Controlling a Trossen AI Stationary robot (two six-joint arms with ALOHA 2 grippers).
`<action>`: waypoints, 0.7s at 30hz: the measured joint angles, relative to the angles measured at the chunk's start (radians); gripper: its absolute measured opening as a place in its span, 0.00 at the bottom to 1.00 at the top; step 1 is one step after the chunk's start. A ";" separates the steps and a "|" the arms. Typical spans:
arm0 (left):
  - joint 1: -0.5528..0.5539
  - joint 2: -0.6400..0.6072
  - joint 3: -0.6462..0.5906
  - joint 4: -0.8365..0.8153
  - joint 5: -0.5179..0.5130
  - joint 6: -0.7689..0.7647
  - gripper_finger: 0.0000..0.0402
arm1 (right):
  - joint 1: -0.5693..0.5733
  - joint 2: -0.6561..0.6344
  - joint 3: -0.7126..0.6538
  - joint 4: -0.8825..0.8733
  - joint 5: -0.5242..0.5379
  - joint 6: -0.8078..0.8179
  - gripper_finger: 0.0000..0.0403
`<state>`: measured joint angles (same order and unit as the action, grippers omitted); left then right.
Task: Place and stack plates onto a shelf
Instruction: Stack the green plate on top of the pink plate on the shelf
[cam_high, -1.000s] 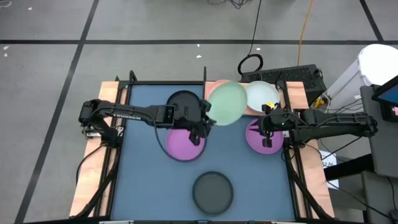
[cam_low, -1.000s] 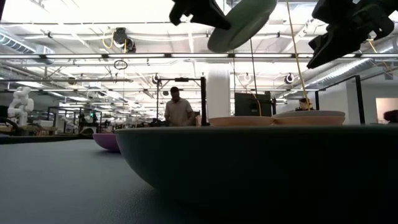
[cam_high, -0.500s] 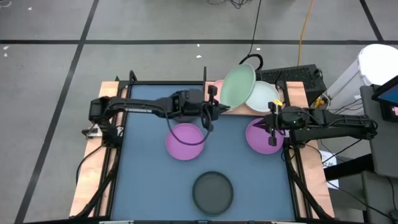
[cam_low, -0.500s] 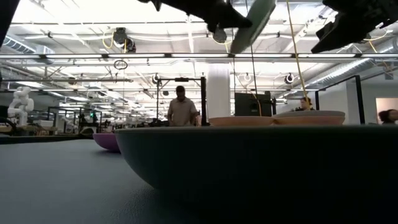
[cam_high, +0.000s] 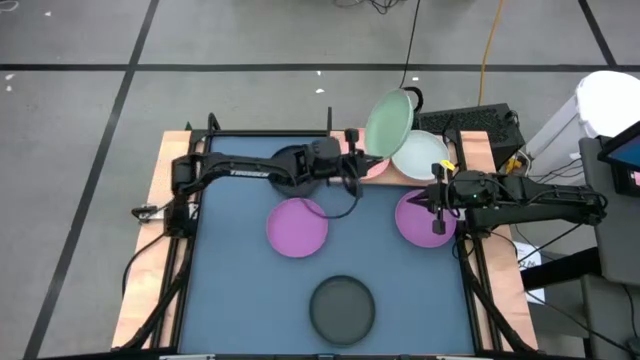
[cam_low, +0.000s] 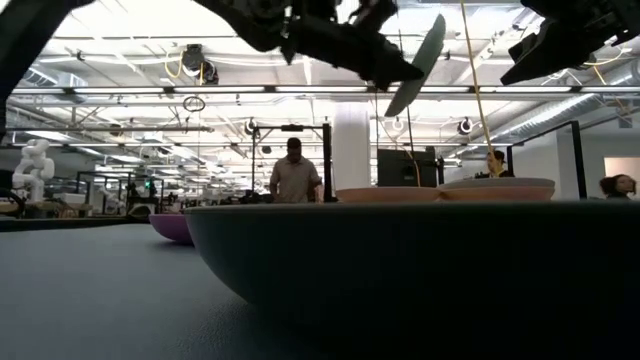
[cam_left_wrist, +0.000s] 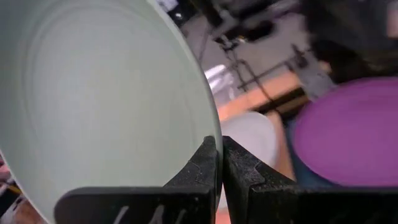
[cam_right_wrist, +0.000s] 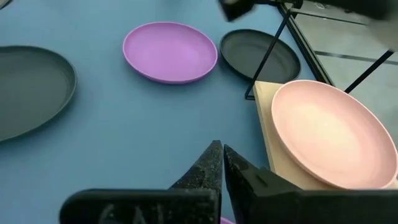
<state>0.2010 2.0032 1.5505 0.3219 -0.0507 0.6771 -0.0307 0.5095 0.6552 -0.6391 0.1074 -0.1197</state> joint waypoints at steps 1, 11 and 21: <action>0.007 0.022 0.044 -0.017 -0.003 -0.008 0.02 | 0.000 0.000 0.000 0.001 0.000 0.000 0.00; 0.033 0.136 0.366 -0.388 -0.037 -0.176 0.02 | 0.000 -0.001 0.000 0.000 0.000 -0.001 0.00; 0.034 0.139 0.367 -0.642 -0.038 -0.261 0.02 | 0.000 -0.001 0.000 0.000 -0.003 -0.002 0.00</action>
<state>0.2352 2.1418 1.9171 -0.3203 -0.0882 0.4162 -0.0307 0.5083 0.6552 -0.6395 0.1040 -0.1217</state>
